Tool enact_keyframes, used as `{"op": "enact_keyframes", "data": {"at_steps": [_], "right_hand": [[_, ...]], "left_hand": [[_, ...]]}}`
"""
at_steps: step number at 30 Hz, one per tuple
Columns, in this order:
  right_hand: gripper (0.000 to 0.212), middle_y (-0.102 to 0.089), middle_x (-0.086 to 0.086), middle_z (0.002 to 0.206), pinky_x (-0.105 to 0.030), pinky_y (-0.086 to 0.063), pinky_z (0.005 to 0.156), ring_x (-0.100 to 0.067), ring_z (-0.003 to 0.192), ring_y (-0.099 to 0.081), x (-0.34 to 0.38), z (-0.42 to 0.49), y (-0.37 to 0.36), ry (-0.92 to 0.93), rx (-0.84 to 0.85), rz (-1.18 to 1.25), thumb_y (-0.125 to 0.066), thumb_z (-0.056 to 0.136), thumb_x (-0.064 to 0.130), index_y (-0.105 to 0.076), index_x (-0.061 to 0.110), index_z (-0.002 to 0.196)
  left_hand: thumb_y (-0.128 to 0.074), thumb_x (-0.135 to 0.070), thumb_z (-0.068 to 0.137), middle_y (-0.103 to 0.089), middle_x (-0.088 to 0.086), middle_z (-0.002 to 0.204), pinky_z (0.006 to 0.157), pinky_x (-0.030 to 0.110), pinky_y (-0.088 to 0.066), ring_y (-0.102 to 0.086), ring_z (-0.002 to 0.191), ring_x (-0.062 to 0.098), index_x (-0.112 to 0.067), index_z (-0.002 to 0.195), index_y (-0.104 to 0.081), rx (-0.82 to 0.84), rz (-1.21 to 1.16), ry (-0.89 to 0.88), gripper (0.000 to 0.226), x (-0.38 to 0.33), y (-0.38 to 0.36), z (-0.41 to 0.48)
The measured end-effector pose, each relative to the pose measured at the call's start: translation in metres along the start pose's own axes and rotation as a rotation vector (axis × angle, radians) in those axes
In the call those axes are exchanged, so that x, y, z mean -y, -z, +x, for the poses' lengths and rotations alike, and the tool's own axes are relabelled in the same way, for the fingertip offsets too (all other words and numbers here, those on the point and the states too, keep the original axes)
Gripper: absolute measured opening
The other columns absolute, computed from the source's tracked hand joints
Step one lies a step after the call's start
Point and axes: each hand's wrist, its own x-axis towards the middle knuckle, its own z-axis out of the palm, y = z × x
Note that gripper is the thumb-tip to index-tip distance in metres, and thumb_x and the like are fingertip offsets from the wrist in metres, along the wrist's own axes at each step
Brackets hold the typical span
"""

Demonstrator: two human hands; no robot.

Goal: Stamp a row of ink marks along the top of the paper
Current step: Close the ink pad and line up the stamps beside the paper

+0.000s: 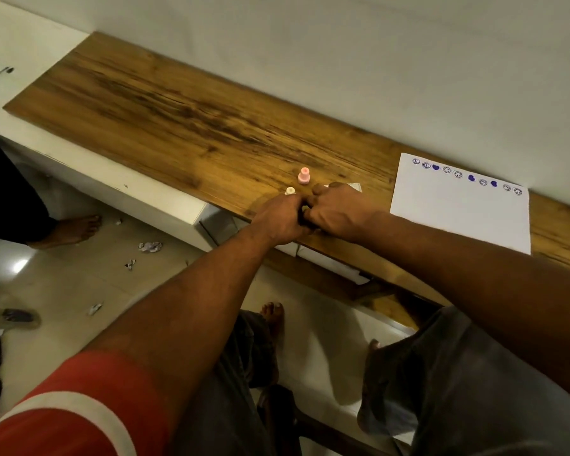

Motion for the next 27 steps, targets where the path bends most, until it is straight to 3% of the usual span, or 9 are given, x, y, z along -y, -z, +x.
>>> {"op": "enact_keyframes", "data": {"at_steps": [6,8,10,13,17,20,24,27], "right_hand": [[0.034,-0.069,-0.004,0.11,-0.035,-0.054,0.071,-0.024,0.103,-0.061,-0.008,-0.012,-0.007,-0.058,-0.065,0.159,-0.059,0.098,0.036,-0.057,0.022,0.13],[0.039,-0.07,0.001,0.105,-0.032,-0.052,0.069,-0.021,0.098,-0.063,-0.019,-0.022,-0.007,-0.173,-0.148,0.292,-0.062,0.095,0.046,-0.059,0.028,0.129],[0.04,-0.071,0.006,0.11,-0.031,-0.054,0.073,-0.017,0.099,-0.064,-0.034,-0.031,-0.008,-0.347,-0.188,0.464,-0.063,0.093,0.052,-0.062,0.031,0.126],[0.041,-0.071,0.006,0.12,-0.03,-0.054,0.081,-0.016,0.105,-0.064,-0.057,-0.034,-0.022,-0.566,-0.166,0.686,-0.071,0.091,0.048,-0.066,0.027,0.127],[0.06,-0.062,0.003,0.14,-0.035,-0.051,0.097,-0.022,0.126,-0.057,-0.067,-0.026,-0.04,-0.601,-0.053,0.689,-0.077,0.086,0.047,-0.059,0.027,0.139],[0.063,-0.061,0.004,0.142,-0.037,-0.051,0.098,-0.024,0.128,-0.056,-0.068,-0.018,-0.044,-0.563,-0.01,0.669,-0.079,0.085,0.044,-0.057,0.03,0.142],[0.061,-0.063,0.003,0.139,-0.033,-0.051,0.094,-0.025,0.125,-0.057,-0.07,-0.01,-0.048,-0.548,0.008,0.613,-0.08,0.084,0.041,-0.059,0.032,0.14],[0.063,-0.061,-0.001,0.141,-0.036,-0.051,0.097,-0.027,0.127,-0.055,-0.072,-0.005,-0.049,-0.516,0.025,0.614,-0.082,0.083,0.036,-0.057,0.029,0.141]], "left_hand": [[-0.085,-0.039,0.082,-0.075,-0.003,0.105,0.077,0.033,-0.053,-0.069,0.097,0.02,-0.026,0.127,-0.067,-0.032,-0.056,-0.012,0.05,0.0,-0.003,-0.001],[-0.086,-0.042,0.082,-0.069,-0.012,0.088,0.068,0.028,-0.047,-0.065,0.083,0.012,-0.027,0.124,-0.067,-0.048,-0.08,0.009,0.049,0.001,-0.004,-0.002],[-0.085,-0.044,0.082,-0.056,-0.017,0.071,0.058,0.025,-0.039,-0.053,0.066,0.002,-0.028,0.12,-0.068,-0.062,-0.087,0.035,0.045,0.002,-0.005,-0.003],[-0.084,-0.05,0.082,-0.055,-0.015,0.066,0.054,0.025,-0.036,-0.051,0.062,0.001,-0.03,0.121,-0.065,-0.079,-0.048,0.052,0.048,-0.002,-0.005,-0.007],[-0.08,-0.063,0.08,-0.057,-0.013,0.066,0.053,0.026,-0.037,-0.054,0.062,0.001,-0.03,0.126,-0.058,-0.175,-0.01,-0.001,0.061,-0.014,0.001,-0.013],[-0.072,-0.074,0.08,-0.06,-0.014,0.078,0.056,0.024,-0.038,-0.059,0.071,0.005,-0.03,0.129,-0.056,-0.245,0.106,-0.095,0.069,-0.023,0.0,-0.019],[-0.064,-0.082,0.08,-0.073,0.0,0.113,0.075,0.034,-0.054,-0.068,0.099,0.02,-0.031,0.144,-0.05,-0.211,0.299,-0.107,0.083,-0.025,-0.014,-0.018],[-0.064,-0.081,0.08,-0.072,0.001,0.118,0.08,0.037,-0.056,-0.068,0.103,0.022,-0.03,0.145,-0.051,-0.195,0.313,-0.073,0.083,-0.029,-0.019,-0.016]]}}
